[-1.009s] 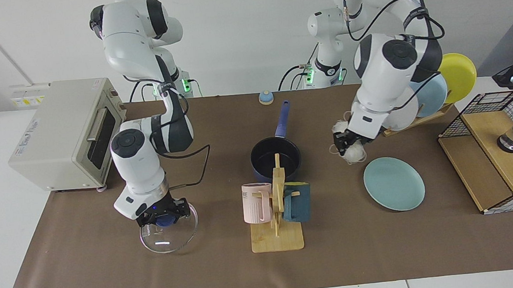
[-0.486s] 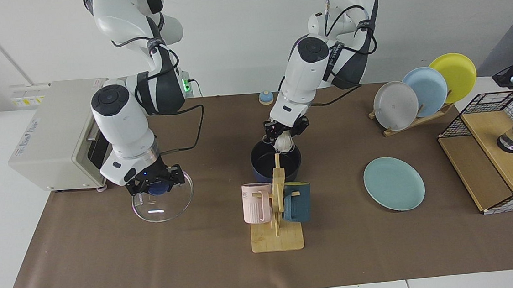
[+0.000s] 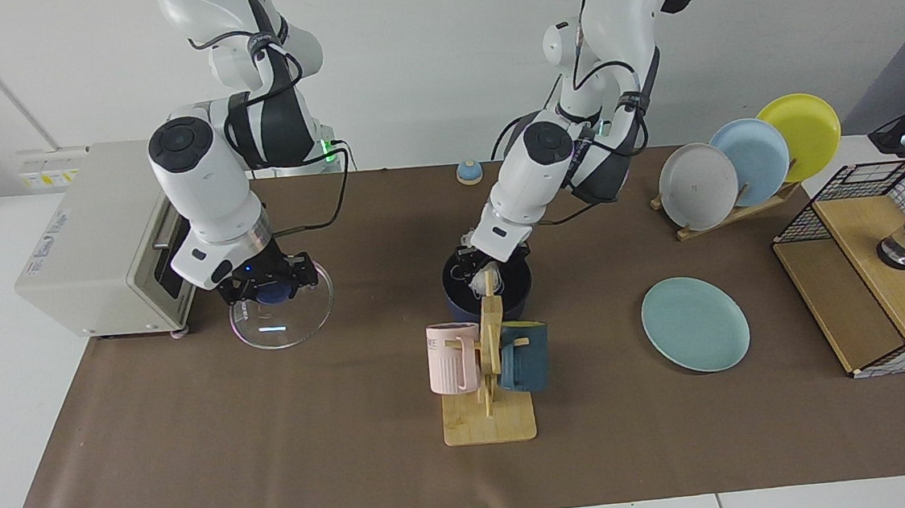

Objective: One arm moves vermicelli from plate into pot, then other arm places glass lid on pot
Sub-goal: 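Lower the vermicelli into the pot and open the left gripper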

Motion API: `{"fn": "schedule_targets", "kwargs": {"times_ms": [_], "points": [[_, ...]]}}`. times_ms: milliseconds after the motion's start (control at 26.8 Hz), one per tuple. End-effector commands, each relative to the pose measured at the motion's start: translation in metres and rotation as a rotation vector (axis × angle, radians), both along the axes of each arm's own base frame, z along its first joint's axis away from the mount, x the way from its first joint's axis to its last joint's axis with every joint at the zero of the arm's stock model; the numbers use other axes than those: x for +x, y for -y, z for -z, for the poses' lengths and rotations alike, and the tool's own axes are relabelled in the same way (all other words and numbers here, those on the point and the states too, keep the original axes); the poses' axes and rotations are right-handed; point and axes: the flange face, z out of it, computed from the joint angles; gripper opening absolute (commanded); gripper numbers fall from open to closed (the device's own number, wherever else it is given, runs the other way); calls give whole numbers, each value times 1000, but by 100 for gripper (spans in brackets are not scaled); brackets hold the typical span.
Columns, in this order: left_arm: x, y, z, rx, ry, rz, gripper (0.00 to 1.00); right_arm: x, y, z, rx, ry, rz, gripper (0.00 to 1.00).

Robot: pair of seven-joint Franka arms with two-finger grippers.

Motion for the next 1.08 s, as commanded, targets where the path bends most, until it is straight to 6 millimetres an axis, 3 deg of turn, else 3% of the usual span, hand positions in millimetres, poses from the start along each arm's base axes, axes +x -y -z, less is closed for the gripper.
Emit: {"fn": "schedule_targets", "kwargs": {"times_ms": [0, 261, 299, 336, 411, 747, 971, 1046], "points": [[-13, 4, 14, 24, 10, 18, 0, -16, 4, 0, 24, 20, -1, 0], [-15, 4, 25, 9, 18, 11, 2, -17, -2, 0, 41, 11, 9, 0], [-14, 4, 25, 9, 16, 10, 12, -17, -4, -1, 47, 12, 19, 0], [-14, 3, 25, 9, 19, 8, 34, -16, -3, -3, 48, 16, 26, 0], [-13, 2, 25, 9, 17, 2, 100, -15, -5, -7, 50, 24, 24, 0], [4, -8, -6, 29, 6, -19, 100, -13, -3, -11, 52, 33, 24, 0], [27, -31, -51, 62, -21, -33, 100, -17, -12, -20, 86, 32, 40, 0], [34, -47, -69, 85, -39, -47, 100, -21, -25, -22, 97, 19, 66, 0]]}}
